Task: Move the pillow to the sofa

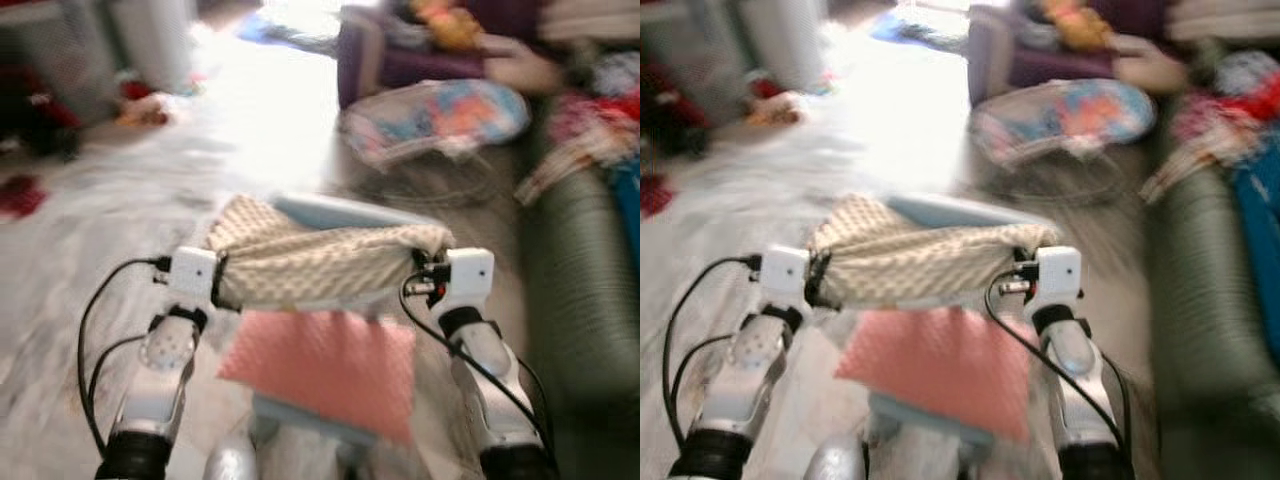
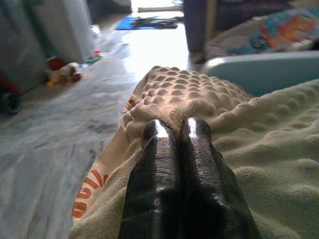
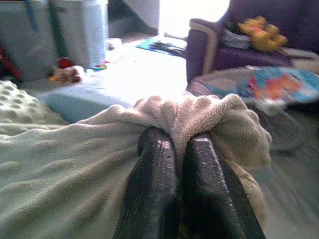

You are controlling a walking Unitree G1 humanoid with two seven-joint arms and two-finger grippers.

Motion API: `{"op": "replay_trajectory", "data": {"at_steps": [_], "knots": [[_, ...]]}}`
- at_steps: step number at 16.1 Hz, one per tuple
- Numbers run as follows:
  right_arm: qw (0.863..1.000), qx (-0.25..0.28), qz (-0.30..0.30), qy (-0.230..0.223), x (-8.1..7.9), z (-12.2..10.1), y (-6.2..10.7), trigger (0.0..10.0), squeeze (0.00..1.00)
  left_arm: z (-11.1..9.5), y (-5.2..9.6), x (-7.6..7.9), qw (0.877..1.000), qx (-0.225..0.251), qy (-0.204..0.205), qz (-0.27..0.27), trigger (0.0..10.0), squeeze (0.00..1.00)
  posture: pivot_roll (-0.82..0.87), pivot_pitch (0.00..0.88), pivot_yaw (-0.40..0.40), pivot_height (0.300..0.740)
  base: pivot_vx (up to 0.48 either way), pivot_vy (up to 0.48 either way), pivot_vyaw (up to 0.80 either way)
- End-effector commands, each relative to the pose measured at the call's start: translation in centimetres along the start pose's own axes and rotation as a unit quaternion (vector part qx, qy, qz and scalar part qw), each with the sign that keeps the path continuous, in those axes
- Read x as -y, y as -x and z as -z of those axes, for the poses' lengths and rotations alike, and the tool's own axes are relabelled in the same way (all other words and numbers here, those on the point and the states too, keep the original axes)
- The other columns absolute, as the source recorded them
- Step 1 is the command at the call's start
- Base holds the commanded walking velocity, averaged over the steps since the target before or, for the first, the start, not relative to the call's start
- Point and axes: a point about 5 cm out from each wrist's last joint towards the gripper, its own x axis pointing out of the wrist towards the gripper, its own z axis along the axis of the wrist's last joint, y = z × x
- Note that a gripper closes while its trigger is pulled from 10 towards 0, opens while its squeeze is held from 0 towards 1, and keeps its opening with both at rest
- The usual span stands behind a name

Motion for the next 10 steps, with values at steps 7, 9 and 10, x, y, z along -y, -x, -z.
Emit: {"op": "replay_trajectory", "data": {"at_steps": [7,9,10], "knots": [[1.000,0.009,0.006,-0.003,0.00,-0.44,-0.30,10.0,0.00,0.44,0.25,0.09,1.000,-0.009,0.003,0.001,10.0,0.00,0.02,0.000,-0.064,0.740,0.000,0.000,0.00],[1.000,0.002,0.012,-0.009,0.06,-0.22,-0.35,10.0,0.00,0.49,0.38,0.46,1.000,-0.010,0.009,0.008,10.0,0.00,0.02,0.000,-0.061,0.740,0.000,0.000,0.00],[1.000,0.002,0.012,-0.009,0.09,-0.23,-0.35,10.0,0.00,0.52,0.39,0.58,1.000,-0.011,0.008,0.010,10.0,0.00,0.01,0.000,-0.059,0.740,0.000,0.000,0.00]]}}
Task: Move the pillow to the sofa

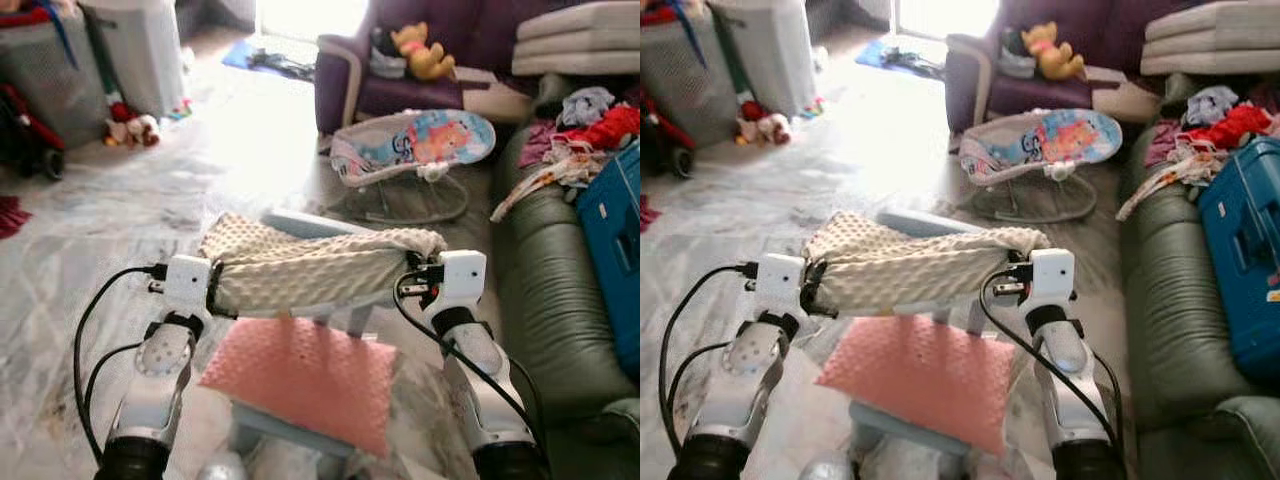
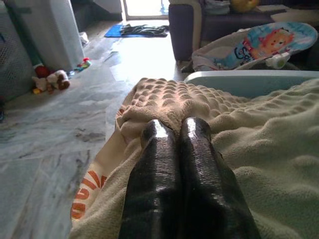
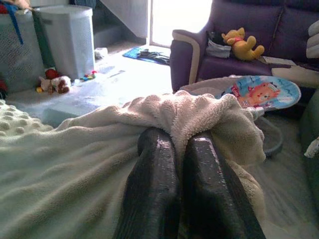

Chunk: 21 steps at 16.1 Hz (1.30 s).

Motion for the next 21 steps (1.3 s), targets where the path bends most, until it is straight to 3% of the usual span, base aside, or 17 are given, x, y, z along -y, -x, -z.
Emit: {"op": "replay_trajectory", "data": {"at_steps": [1,13,16,21], "knots": [[1.000,0.013,0.017,0.004,0.8,-0.7,-0.2,10.0,0.00,-0.5,-0.1,0.6,1.000,0.008,-0.004,0.013,10.0,0.00,0.01,0.000,-0.056,0.740,0.000,0.000,0.00],[0.999,-0.002,0.045,-0.004,1.6,0.1,1.1,10.0,0.00,-0.5,-0.1,0.4,1.000,0.004,-0.008,0.017,10.0,0.00,0.00,0.000,-0.045,0.740,-0.244,0.000,0.00],[0.999,0.000,0.045,-0.009,1.6,0.0,0.8,10.0,0.00,-0.6,-0.3,0.6,1.000,0.006,-0.003,0.014,10.0,0.00,0.00,0.000,-0.046,0.740,-0.275,0.000,-0.80],[0.999,-0.004,0.046,-0.007,1.8,0.0,0.9,10.0,0.00,-0.6,-0.3,0.7,1.000,0.005,-0.001,0.015,10.0,0.00,-0.01,0.000,-0.046,0.740,-0.276,0.000,0.00]]}}
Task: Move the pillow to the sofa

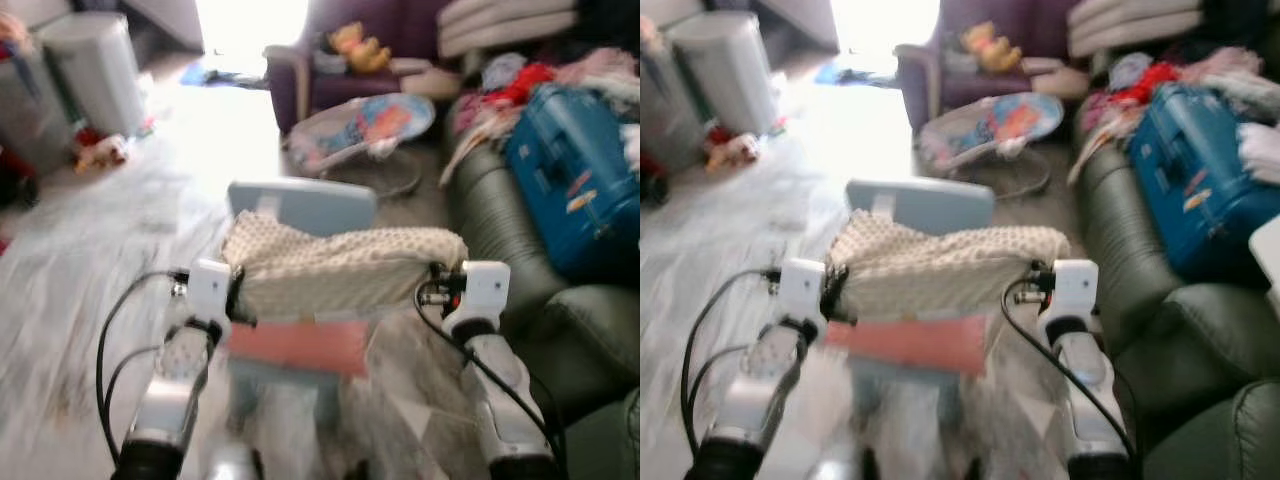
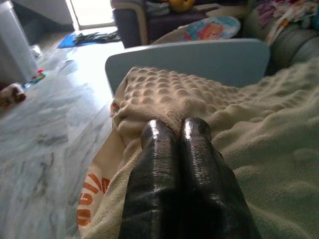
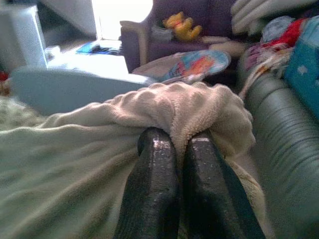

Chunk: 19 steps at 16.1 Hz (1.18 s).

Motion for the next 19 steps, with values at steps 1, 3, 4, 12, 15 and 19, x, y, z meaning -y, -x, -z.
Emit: {"op": "replay_trajectory", "data": {"at_steps": [1,3,4,12,15,19], "knots": [[1.000,0.016,0.002,0.001,0.16,-0.84,-0.20,10.0,0.00,-0.33,-0.01,-0.49,1.000,0.006,-0.002,-0.010,10.0,0.00,-0.01,0.000,-0.046,0.740,-0.281,0.000,0.00],[1.000,0.016,0.002,0.002,0.15,-0.86,-0.19,10.0,0.00,-0.34,-0.04,-0.43,1.000,0.006,-0.002,-0.009,10.0,0.00,-0.01,0.000,-0.045,0.740,-0.285,0.000,0.00],[1.000,0.016,0.003,0.002,0.18,-0.86,-0.18,10.0,0.00,-0.35,-0.06,-0.42,1.000,0.006,-0.002,-0.009,10.0,0.00,-0.01,0.000,-0.045,0.740,-0.285,0.000,0.00],[1.000,0.011,0.007,0.004,0.40,-0.79,-0.18,10.0,0.00,-0.36,-0.27,-0.20,1.000,0.006,0.000,-0.005,10.0,0.00,-0.02,0.000,-0.044,0.740,-0.286,0.000,0.00],[1.000,0.008,0.008,0.004,0.39,-0.62,-0.10,10.0,0.00,-0.36,-0.32,-0.17,1.000,0.005,-0.005,0.001,10.0,0.00,-0.02,0.000,-0.041,0.740,-0.287,0.000,0.00],[1.000,0.009,0.013,0.000,0.66,-0.67,0.10,10.0,0.00,-0.45,-0.45,-0.64,1.000,0.005,-0.012,0.000,10.0,0.00,-0.02,0.000,-0.038,0.740,-0.287,0.000,0.00]]}}
